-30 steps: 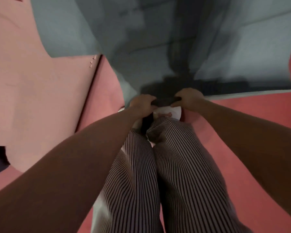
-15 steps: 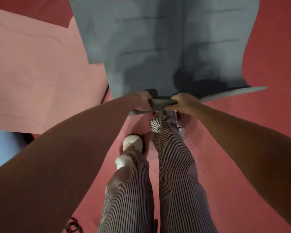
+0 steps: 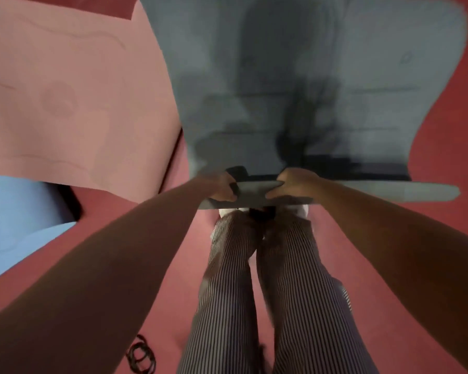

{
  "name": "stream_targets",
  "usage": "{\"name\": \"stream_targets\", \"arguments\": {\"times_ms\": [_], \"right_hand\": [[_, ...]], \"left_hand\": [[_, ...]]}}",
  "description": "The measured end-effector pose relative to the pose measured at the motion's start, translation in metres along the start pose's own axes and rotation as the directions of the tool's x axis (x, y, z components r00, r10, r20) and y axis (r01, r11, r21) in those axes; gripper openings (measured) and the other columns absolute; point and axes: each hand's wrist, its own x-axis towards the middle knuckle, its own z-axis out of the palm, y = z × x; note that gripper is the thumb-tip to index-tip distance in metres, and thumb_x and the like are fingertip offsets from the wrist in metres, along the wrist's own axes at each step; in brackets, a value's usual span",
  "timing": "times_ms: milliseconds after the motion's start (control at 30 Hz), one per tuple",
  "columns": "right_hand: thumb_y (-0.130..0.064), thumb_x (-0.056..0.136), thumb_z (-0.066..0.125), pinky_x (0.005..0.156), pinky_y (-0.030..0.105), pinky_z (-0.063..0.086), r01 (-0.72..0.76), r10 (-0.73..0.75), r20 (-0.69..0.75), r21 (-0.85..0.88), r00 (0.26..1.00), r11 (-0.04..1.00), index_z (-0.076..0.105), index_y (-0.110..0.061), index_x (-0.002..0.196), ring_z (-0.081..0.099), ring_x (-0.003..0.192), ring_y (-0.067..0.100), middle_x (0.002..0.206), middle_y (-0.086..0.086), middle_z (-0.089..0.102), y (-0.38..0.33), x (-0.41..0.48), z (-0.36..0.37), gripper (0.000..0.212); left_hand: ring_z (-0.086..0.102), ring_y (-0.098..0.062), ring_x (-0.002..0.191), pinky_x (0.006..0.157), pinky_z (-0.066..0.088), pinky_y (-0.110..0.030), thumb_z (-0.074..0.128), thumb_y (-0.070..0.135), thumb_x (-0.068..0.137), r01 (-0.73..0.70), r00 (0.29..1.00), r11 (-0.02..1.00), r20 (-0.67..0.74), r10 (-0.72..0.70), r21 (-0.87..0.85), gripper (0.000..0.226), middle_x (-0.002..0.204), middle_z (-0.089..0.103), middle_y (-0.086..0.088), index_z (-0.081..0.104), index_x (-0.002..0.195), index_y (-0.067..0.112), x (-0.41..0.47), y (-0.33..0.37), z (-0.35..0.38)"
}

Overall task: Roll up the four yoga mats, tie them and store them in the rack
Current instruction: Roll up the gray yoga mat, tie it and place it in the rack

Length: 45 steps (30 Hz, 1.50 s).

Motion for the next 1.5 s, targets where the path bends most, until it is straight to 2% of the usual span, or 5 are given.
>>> {"name": "stream_targets", "arguments": {"times_ms": [333, 567, 733, 1100, 1500], "right_hand": [[-0.059, 0.078, 0.063, 0.073, 0.028, 0.036, -0.024, 0.016, -0.101, -0.078, 0.995, 0.997, 0.065, -0.014, 0.095, 0.058, 0.105, 0.026, 0.111, 0.007, 0.063, 0.073, -0.048, 0.128, 0.049], [-0.051, 0.089, 0.055, 0.083, 0.033, 0.037, -0.021, 0.008, -0.092, -0.141, 0.996, 0.99, 0.046, -0.019, 0.087, 0.055, 0.11, 0.029, 0.114, 0.011, 0.062, 0.126, -0.083, 0.193, 0.033], [-0.045, 0.087, 0.059, 0.086, 0.035, 0.039, -0.022, -0.018, -0.196, -0.202, 0.98, 0.979, 0.056, -0.01, 0.103, 0.054, 0.114, 0.031, 0.118, 0.012, 0.062, 0.128, -0.095, 0.221, 0.038], [-0.05, 0.089, 0.056, 0.079, 0.032, 0.038, -0.035, 0.04, -0.228, 0.027, 0.973, 0.999, 0.06, -0.01, 0.093, 0.058, 0.103, 0.031, 0.104, 0.013, 0.064, 0.071, -0.091, 0.277, 0.041], [-0.049, 0.091, 0.051, 0.093, 0.037, 0.034, -0.011, 0.03, -0.28, 0.068, 0.959, 0.998, 0.054, -0.021, 0.092, 0.053, 0.114, 0.029, 0.114, 0.011, 0.062, -0.005, -0.032, 0.412, 0.027]], "left_hand": [[0.054, -0.03, 0.115, 0.087, 0.042, -0.029, 0.059, 0.027, 0.091, -0.013, 0.999, 0.991, 0.03, 0.018, -0.136, 0.042, 0.127, 0.057, -0.013, 0.055, 0.128, 0.006, -0.008, 0.056, 0.141], [0.056, -0.032, 0.114, 0.088, 0.043, -0.033, 0.056, 0.022, 0.092, -0.036, 0.999, 0.998, -0.039, 0.034, -0.058, 0.033, 0.122, 0.06, -0.017, 0.059, 0.121, 0.006, -0.016, 0.103, 0.214], [0.057, -0.032, 0.112, 0.09, 0.047, -0.038, 0.056, 0.016, 0.089, -0.045, 0.997, 0.999, -0.067, 0.044, -0.016, 0.032, 0.12, 0.061, -0.016, 0.06, 0.12, 0.007, -0.024, 0.103, 0.242], [0.059, -0.031, 0.11, 0.083, 0.046, -0.033, 0.055, 0.019, 0.088, -0.026, 0.991, 0.992, -0.128, 0.041, 0.121, 0.031, 0.12, 0.063, -0.014, 0.061, 0.117, 0.01, -0.052, 0.035, 0.273], [0.055, -0.031, 0.116, 0.09, 0.045, -0.037, 0.053, 0.028, 0.092, 0.086, 0.969, 0.991, -0.241, -0.058, 0.106, 0.032, 0.124, 0.06, -0.011, 0.059, 0.121, 0.016, -0.055, -0.095, 0.373]]}}
